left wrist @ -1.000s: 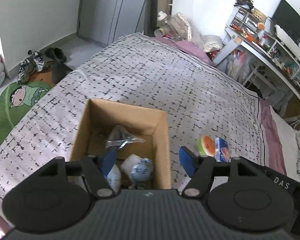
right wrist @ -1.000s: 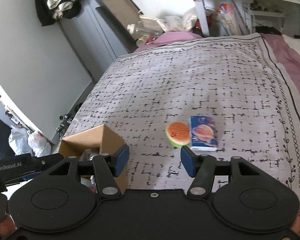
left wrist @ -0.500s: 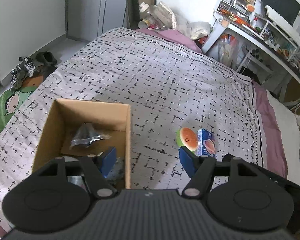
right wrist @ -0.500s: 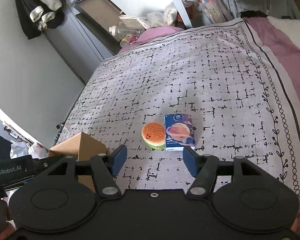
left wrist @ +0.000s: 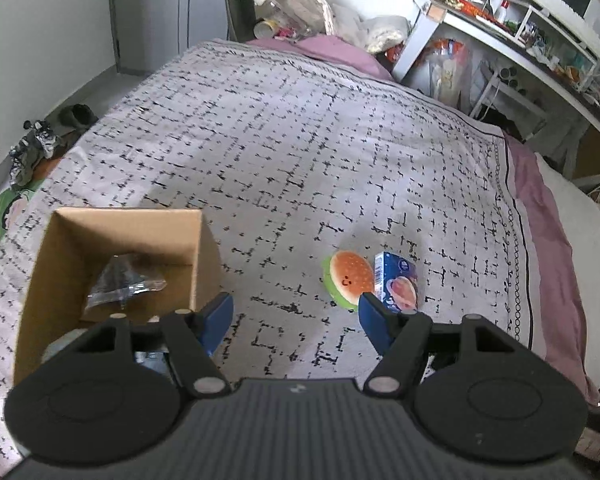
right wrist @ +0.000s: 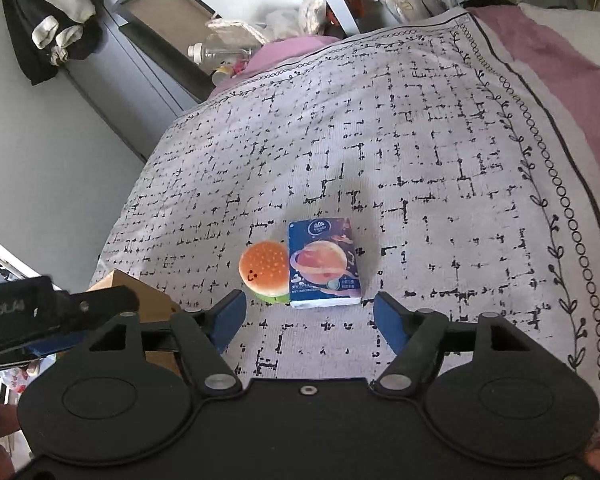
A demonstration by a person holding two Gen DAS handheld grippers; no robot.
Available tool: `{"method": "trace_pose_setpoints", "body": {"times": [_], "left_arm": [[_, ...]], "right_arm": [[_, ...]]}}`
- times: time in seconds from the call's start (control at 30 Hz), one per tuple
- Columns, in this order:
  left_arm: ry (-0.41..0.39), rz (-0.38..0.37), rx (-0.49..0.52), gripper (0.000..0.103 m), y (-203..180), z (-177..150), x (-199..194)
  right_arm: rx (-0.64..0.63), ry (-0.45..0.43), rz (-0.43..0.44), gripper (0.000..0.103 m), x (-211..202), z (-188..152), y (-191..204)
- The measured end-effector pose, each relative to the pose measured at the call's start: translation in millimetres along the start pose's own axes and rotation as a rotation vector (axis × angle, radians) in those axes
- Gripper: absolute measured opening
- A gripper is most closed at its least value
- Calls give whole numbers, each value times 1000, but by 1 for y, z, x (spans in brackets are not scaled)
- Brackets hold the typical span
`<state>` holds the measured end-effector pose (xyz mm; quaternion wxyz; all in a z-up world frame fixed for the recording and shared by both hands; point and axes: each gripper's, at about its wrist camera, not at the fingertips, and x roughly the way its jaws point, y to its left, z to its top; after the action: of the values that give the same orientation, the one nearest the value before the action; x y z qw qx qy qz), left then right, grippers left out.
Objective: Organize soft objects
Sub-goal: 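Grasp the hamburger plush with the left tool while the right tool grasps the tissue pack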
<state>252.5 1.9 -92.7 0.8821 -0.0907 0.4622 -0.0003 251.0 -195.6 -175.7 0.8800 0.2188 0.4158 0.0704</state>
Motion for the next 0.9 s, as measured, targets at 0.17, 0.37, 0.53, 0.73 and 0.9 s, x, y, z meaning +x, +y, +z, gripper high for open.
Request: {"method": "trace_pose_setpoints", "body": {"times": [0.17, 0.37, 0.53, 0.73, 0.9], "left_arm": [[42, 2, -4, 68, -6, 6, 20], [68, -7, 13, 77, -14, 14, 39], [97, -28, 14, 77, -16, 21, 60], [138, -37, -10, 77, -15, 23, 87], [169, -49, -22, 77, -16, 23, 104]], "right_arm": [[6, 7, -22, 72, 11, 2, -7], [14, 18, -5, 72, 22, 3, -7], [-17, 13, -24, 70, 31, 1, -4], [-6, 43, -40, 62, 47, 1, -8], [-11, 53, -68, 50, 57, 0, -9]]}}
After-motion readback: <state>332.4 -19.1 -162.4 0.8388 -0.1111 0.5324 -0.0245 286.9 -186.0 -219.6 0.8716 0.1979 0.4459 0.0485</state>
